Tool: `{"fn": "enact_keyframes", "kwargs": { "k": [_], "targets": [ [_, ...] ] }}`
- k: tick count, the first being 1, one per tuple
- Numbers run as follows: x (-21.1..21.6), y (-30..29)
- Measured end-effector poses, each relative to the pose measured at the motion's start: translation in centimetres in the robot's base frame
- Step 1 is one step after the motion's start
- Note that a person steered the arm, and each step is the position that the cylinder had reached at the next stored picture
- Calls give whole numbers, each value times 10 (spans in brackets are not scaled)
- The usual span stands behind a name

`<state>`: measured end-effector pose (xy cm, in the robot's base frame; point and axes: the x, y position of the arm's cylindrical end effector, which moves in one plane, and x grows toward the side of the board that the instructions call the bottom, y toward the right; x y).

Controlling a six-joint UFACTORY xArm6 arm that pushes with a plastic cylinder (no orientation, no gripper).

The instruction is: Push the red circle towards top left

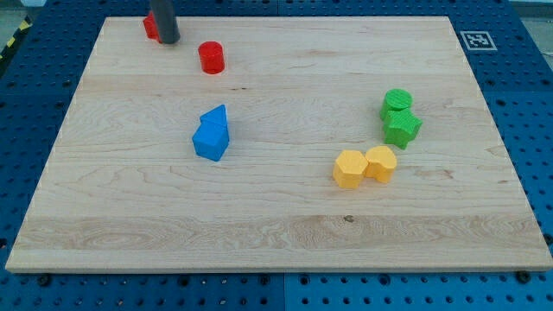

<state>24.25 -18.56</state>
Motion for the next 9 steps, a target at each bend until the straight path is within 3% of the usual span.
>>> {"fn": "enact_keyframes", "kwargs": {
  "k": [2,4,5,6,7,9],
  "targets": [
    [-2,35],
    [-1,140],
    [27,163],
    [81,163],
    [102,163],
    [74,151]
  ]
}}
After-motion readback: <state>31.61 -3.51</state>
